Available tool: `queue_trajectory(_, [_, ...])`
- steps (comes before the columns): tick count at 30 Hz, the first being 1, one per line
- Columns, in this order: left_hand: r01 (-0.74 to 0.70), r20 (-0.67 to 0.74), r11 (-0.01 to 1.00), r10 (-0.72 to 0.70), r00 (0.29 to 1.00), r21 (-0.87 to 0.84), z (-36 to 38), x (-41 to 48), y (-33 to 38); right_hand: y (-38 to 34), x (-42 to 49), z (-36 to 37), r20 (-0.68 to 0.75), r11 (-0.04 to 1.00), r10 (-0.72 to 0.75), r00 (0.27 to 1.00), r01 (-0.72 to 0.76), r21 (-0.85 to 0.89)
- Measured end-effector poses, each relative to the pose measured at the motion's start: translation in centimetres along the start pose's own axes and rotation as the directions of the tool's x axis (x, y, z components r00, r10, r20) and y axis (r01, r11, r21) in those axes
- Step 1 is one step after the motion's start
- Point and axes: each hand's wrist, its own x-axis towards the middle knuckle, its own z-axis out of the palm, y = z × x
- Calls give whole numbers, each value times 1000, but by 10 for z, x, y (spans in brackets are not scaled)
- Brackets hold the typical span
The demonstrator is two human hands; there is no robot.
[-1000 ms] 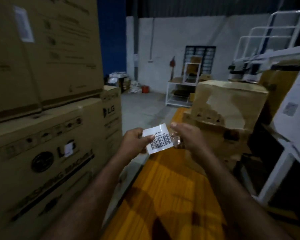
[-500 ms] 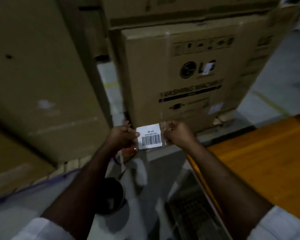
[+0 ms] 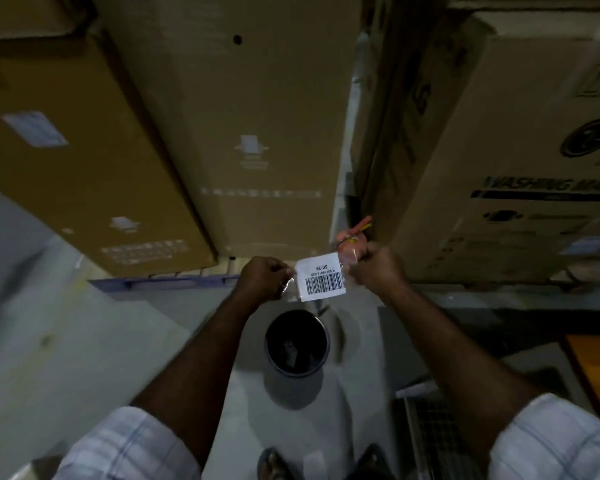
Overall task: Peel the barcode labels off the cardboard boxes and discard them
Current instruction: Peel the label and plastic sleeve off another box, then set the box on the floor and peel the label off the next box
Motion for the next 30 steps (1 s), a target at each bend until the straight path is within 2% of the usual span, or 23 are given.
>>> queue_trajectory(3, [81, -55, 996, -83, 995, -38, -22, 7, -29, 1, 8, 36, 8, 992, 8, 1000, -6, -126])
queue_trajectory(7, [191, -119, 982, -190, 975, -3, -35, 28, -77, 29, 35, 90, 118, 947, 115, 986, -73, -314])
queue_trajectory(11, [279, -147, 960, -278, 949, -13, -31, 50, -132, 80, 67, 159, 250, 862, 87, 964, 53, -504])
queue_trajectory(14, [360, -150, 933, -355, 923, 11, -15, 61, -179, 122, 89, 206, 292, 831, 75, 954, 102, -547])
queue_trajectory(17, [441, -100, 895, -434, 896, 65, 6, 69, -225, 156, 109, 234, 179, 799, 178, 968, -35, -601])
queue_trajectory(19, [496, -91, 866, -490, 867, 63, 19, 73, -252, 181, 122, 249, 150, 756, 222, 963, -72, -651])
queue_trajectory(24, [632, -59, 775, -631, 774, 5, 47, 77, -298, 236, 151, 276, 285, 691, 193, 939, 76, -718])
queue_trajectory(26, [673, -16, 739, -673, 740, 40, 55, 79, -313, 249, 159, 288, 353, 685, 166, 921, 150, -713])
queue_trajectory(28, [672, 23, 732, -678, 735, 111, 61, 77, -327, 261, 161, 299, 431, 678, 173, 886, 210, -704])
queue_trajectory(30, [671, 20, 735, -675, 737, 96, 65, 72, -337, 271, 161, 307, 455, 678, 196, 869, 215, -703])
